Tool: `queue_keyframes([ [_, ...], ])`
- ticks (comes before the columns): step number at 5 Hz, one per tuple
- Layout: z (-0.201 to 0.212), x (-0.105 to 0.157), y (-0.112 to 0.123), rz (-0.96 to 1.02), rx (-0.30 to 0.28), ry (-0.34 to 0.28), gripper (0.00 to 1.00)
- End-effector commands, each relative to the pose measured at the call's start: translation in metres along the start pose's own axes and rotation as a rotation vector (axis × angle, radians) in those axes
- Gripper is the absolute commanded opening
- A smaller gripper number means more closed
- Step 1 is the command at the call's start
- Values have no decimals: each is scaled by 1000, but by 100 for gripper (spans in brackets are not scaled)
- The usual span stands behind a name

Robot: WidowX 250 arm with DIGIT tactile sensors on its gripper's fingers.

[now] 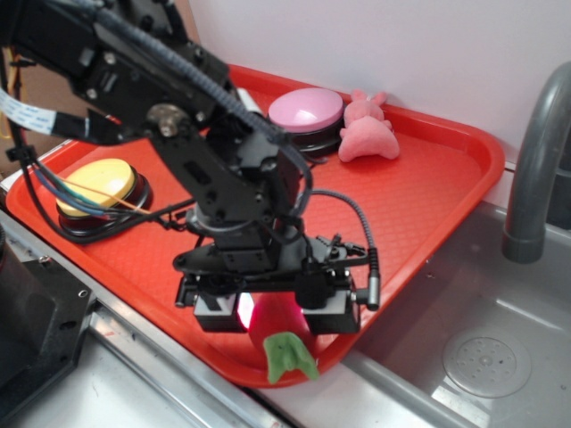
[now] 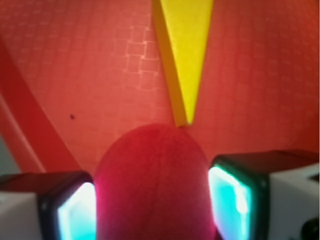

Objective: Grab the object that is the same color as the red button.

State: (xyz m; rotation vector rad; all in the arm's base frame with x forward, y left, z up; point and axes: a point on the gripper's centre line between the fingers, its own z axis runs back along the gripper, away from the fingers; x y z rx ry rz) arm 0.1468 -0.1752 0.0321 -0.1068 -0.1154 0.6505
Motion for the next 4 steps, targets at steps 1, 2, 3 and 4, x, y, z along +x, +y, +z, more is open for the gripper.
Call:
queue_keyframes([
  [1, -1, 3, -9, -78, -21, 27, 0],
  [2, 16, 18, -6, -202, -21, 35, 0],
  [3, 51, 43, 0, -327, -10, 33, 0],
  [4, 90, 65, 20, -408, -20, 6, 0],
])
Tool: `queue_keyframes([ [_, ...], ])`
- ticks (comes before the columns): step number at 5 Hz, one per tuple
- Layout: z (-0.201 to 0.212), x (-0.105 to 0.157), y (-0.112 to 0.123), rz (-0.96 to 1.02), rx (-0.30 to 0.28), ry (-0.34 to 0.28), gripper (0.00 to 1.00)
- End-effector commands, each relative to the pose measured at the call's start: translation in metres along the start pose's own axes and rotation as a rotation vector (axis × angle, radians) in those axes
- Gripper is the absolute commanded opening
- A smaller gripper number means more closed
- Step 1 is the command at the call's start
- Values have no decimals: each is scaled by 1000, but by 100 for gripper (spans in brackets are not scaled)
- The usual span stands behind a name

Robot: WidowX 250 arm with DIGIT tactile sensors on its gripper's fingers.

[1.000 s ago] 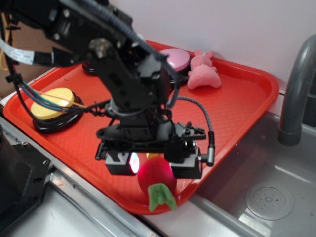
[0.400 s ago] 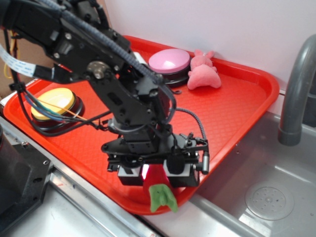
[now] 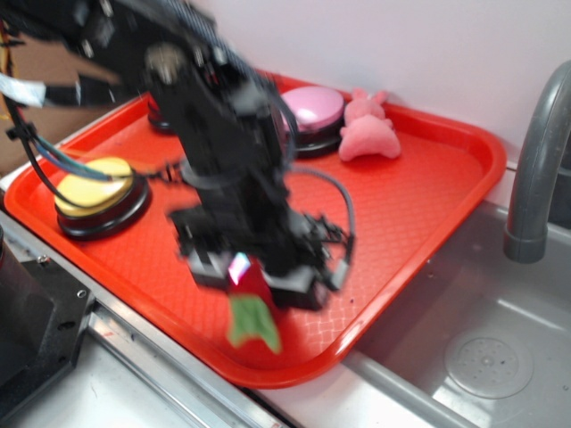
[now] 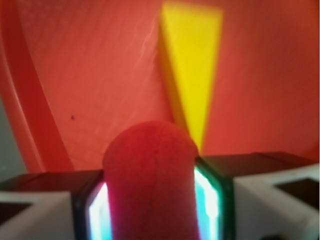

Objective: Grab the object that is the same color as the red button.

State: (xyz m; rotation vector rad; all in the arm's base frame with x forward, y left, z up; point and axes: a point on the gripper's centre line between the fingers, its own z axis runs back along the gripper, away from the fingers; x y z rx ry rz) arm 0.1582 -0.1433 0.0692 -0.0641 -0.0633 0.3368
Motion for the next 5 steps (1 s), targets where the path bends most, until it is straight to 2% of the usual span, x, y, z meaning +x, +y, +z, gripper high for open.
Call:
queue_keyframes([
  [1, 84, 46, 51, -199, -33, -25, 0],
  [2, 105, 61, 76, -223, -36, -36, 0],
  [4, 139, 87, 117, -155, 33, -101, 0],
  [5, 142, 88, 122, -136, 39, -116, 0],
])
